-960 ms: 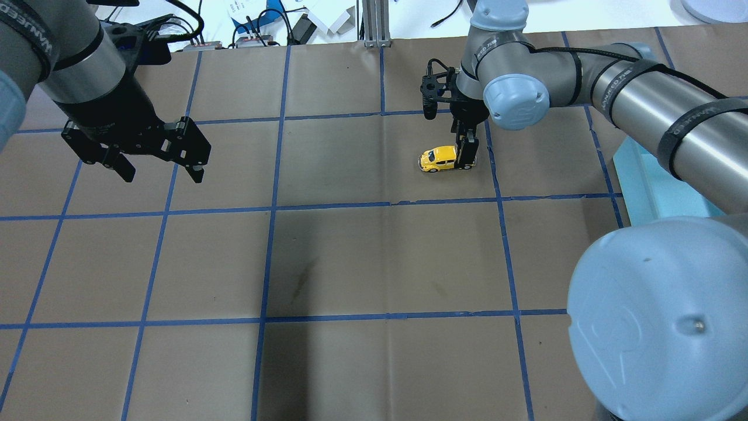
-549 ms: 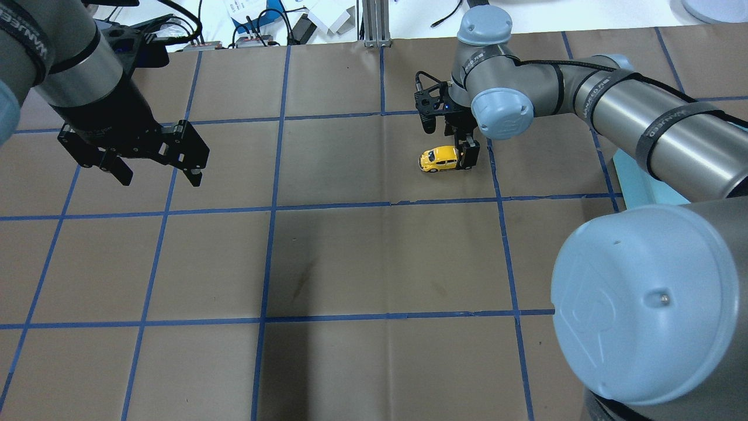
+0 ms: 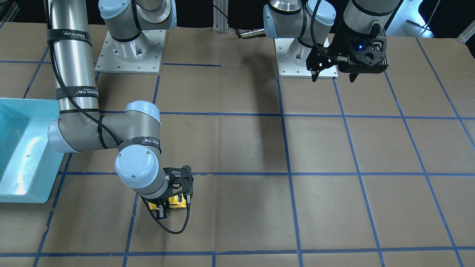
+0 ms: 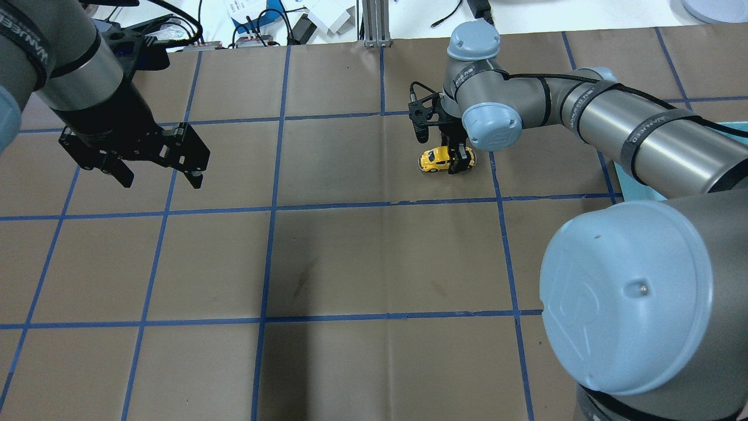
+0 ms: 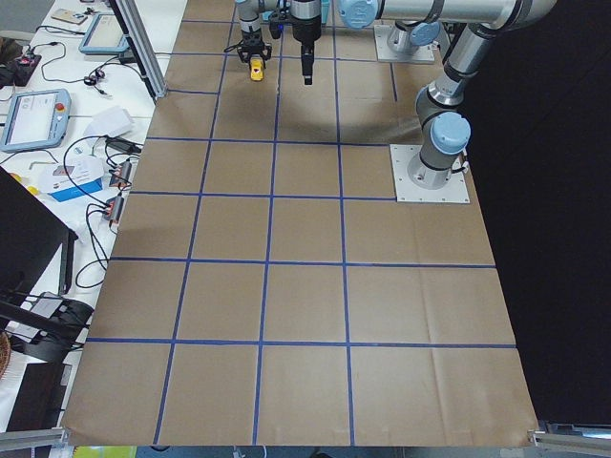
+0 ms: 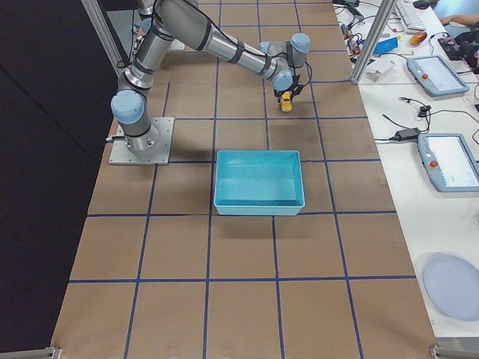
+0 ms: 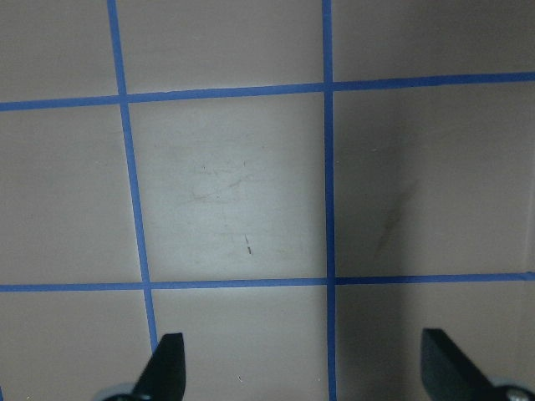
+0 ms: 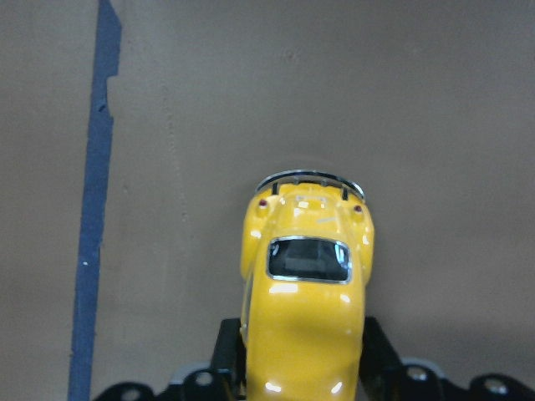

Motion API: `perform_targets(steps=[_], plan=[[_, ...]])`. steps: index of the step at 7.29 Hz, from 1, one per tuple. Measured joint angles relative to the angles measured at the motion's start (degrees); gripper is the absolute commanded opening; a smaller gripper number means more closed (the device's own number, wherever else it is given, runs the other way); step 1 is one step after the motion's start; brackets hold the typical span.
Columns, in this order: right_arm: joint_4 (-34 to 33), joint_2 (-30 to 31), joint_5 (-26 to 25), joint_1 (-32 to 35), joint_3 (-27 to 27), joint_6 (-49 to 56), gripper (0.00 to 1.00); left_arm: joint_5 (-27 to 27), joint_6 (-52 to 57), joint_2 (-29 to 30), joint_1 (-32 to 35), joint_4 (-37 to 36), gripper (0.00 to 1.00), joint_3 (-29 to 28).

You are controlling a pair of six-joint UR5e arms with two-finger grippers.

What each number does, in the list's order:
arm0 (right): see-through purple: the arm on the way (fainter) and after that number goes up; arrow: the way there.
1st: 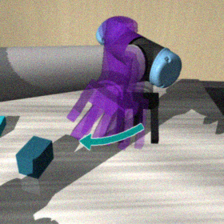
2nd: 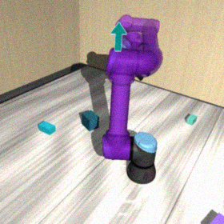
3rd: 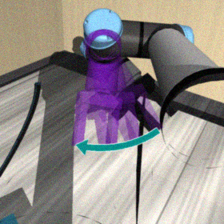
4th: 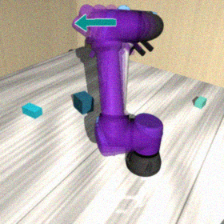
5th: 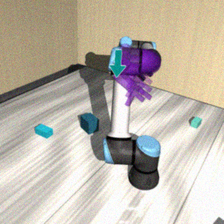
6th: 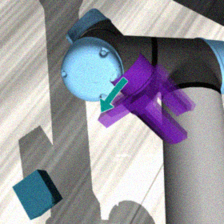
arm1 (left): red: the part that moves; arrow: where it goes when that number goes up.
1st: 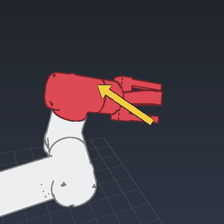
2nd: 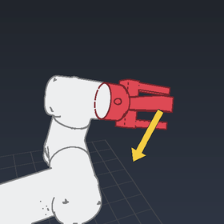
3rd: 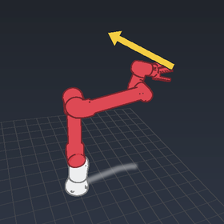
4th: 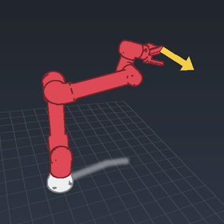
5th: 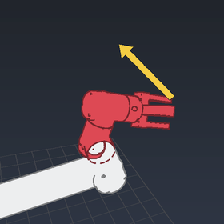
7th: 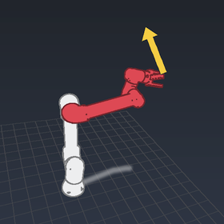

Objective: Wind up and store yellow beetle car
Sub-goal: 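Lower the right gripper and grasp the car, then carry the car with the right gripper into the light-blue tray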

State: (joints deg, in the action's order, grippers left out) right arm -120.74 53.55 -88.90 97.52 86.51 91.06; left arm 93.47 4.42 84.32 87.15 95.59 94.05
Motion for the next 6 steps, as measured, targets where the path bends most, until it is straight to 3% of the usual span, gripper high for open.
perform_targets(steps=[3,6], plan=[[-0.1,1.8,-0.3,-0.8,-0.5,-1.3,0.08,-0.2,0.0,-0.1,0.0,0.0,0.99,0.2],[1.3,10.6,-3.0,-7.2,1.9,-16.0,0.01,-0.2,0.0,-0.1,0.0,0.0,0.99,0.1]])
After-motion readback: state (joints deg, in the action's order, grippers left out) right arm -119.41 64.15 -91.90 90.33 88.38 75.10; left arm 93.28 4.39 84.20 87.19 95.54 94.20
